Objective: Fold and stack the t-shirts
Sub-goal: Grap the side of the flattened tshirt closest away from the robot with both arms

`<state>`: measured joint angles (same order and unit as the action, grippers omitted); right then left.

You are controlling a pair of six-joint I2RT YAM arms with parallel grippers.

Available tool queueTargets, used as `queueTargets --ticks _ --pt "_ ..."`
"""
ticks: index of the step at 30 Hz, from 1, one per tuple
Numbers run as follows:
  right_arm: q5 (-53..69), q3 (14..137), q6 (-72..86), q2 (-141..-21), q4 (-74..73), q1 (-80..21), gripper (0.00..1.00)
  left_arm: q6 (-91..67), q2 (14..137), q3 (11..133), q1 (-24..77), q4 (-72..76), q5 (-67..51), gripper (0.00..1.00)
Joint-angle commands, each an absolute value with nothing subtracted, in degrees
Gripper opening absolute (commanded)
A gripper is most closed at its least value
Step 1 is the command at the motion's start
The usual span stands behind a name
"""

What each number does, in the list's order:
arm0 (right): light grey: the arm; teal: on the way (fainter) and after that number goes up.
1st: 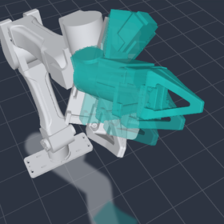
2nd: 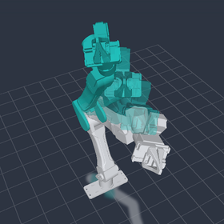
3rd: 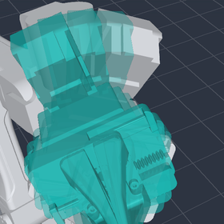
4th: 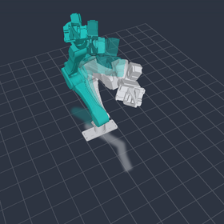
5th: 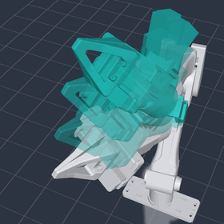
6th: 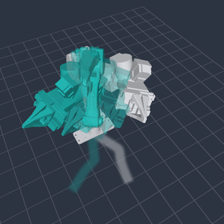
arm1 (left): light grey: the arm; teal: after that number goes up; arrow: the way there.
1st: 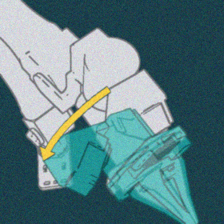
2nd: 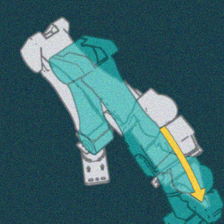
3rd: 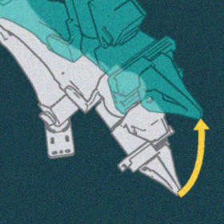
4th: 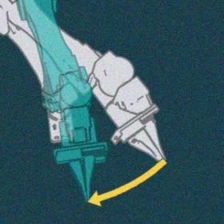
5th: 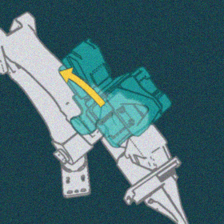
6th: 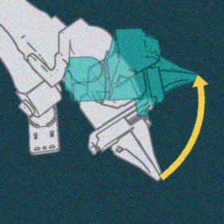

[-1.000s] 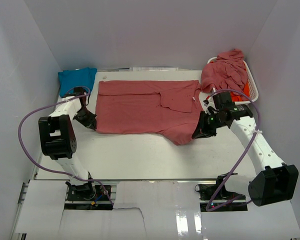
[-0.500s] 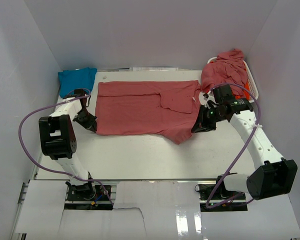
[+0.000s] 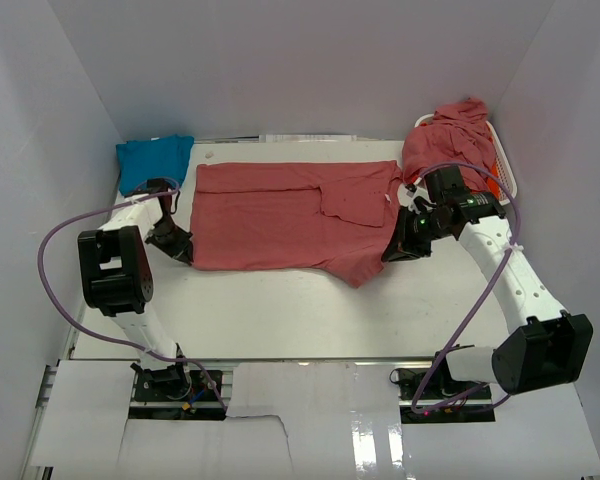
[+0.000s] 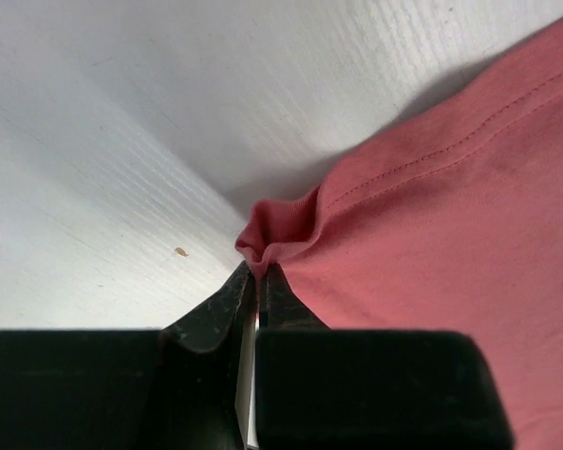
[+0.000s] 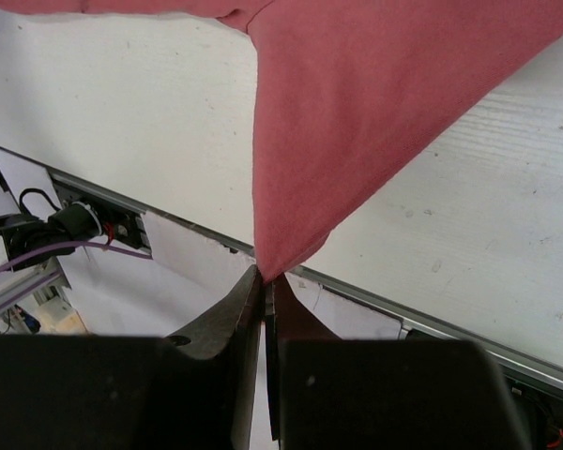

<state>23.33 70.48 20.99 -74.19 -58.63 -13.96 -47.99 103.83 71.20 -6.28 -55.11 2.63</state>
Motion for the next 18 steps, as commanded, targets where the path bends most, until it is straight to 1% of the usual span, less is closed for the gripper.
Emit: queueTargets --ticks 1,2,3,4,5,6,7,9,18 --pt "24.08 74.08 20.65 -75.32 -59.15 -14.15 0.08 -48.25 103.80 73.83 -6.77 -54.67 2.02 0.12" --pt "24.08 74.35 20.74 -75.58 -59.15 -14.15 0.08 -48.16 103.89 74.26 -6.68 -54.67 1.93 0.10" --pt "24.17 74.62 20.74 -76.02 -59.06 -14.15 0.08 -48.16 103.97 74.44 -6.77 -54.75 1.85 0.11" --pt "24.26 74.97 20.83 -76.20 -59.06 -14.15 0.08 -48.08 103.97 74.53 -6.77 -54.67 1.67 0.15" --pt "24.34 74.97 20.83 -76.38 -58.89 -14.15 0.08 -48.08 103.97 74.71 -6.85 -54.75 1.58 0.22" --pt "24.35 74.88 20.83 -76.46 -58.80 -14.15 0.08 -47.99 104.06 74.71 -6.86 -54.76 1.58 0.32" --pt "24.35 74.71 20.83 -76.46 -58.71 -14.15 0.08 -48.08 104.06 74.71 -6.86 -54.76 1.58 0.36" --pt "24.26 74.36 20.83 -76.38 -58.36 -14.15 0.08 -48.08 104.06 74.53 -7.03 -54.75 1.58 0.41" --pt "24.43 73.04 21.00 -76.11 -57.92 -14.15 0.08 -47.99 103.10 72.08 -7.21 -55.11 2.28 0.42"
